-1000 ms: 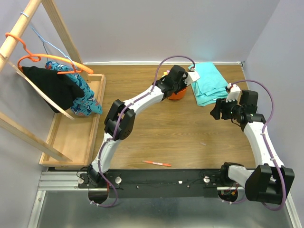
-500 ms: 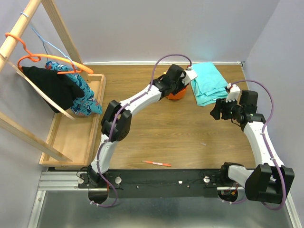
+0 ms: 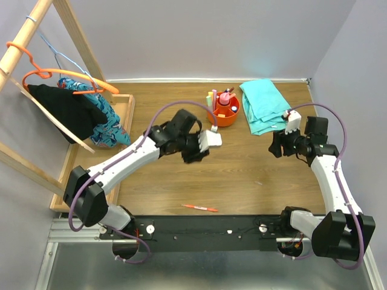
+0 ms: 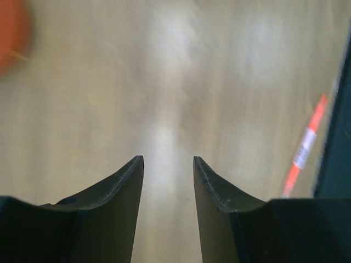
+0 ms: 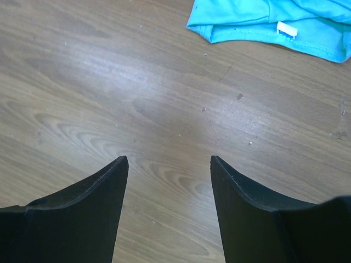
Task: Sort the stationery into containers
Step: Place the stationery in the storage box, then pick up the pen from the corner of the board.
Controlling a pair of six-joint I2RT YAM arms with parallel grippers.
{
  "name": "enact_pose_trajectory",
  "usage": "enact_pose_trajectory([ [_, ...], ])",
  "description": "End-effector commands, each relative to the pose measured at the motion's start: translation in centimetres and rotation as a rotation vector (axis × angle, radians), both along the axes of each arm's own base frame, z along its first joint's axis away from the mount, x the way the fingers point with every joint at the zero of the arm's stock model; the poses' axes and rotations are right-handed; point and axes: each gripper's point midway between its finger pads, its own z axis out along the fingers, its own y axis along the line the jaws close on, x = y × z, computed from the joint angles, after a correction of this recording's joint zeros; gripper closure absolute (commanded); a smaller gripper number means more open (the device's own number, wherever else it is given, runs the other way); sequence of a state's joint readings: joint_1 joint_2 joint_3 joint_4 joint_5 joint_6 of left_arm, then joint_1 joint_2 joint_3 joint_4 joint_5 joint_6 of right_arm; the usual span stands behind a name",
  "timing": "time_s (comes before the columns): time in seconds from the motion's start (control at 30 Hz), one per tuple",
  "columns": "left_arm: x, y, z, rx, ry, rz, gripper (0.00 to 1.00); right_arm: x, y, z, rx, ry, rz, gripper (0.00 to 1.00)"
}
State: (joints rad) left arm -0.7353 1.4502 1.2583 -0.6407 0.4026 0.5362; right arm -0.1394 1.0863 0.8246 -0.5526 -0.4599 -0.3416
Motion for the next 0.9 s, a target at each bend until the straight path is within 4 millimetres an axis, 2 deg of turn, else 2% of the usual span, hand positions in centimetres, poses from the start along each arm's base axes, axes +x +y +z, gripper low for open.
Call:
enact_pose_trajectory([
  [0.0, -6.5, 3.9, -7.2, 0.141, 0.201, -0.094, 0.5, -1.3, -0.7, 0.4, -0.138, -0.019, 0.151, 0.32],
  [0.17, -9.4, 4.0, -9.7, 0.195, 0.225, -0.181, 0.5, -1.8, -1.8, -0.3, -0.217, 0.018, 0.174, 0.32],
  [0.2, -10.6, 4.1, -10.4, 0.208, 0.236, -0.21, 0.5, -1.8, -2.0, -0.5, -0.221, 0.031, 0.175, 0.32],
  [0.27, -11.2, 3.8, -11.1, 0.21, 0.223, -0.228, 0.5, -1.6, -2.0, -0.2, -0.222, 0.031, 0.173, 0.32],
  [0.3, -12.2, 3.8, -11.7, 0.222, 0.228, -0.25, 0.5, -1.4, -2.1, -0.2, -0.22, 0.033, 0.163, 0.32],
  [0.53, -13.8, 1.9, -11.9, 0.183, 0.247, -0.242, 0.51, -0.3, -2.2, 0.4, -0.212, 0.019, 0.144, 0.32],
  [0.87, -15.9, 0.2, -13.0, 0.202, 0.246, -0.261, 0.56, -0.8, -2.2, 1.0, -0.215, -0.008, 0.123, 0.32],
])
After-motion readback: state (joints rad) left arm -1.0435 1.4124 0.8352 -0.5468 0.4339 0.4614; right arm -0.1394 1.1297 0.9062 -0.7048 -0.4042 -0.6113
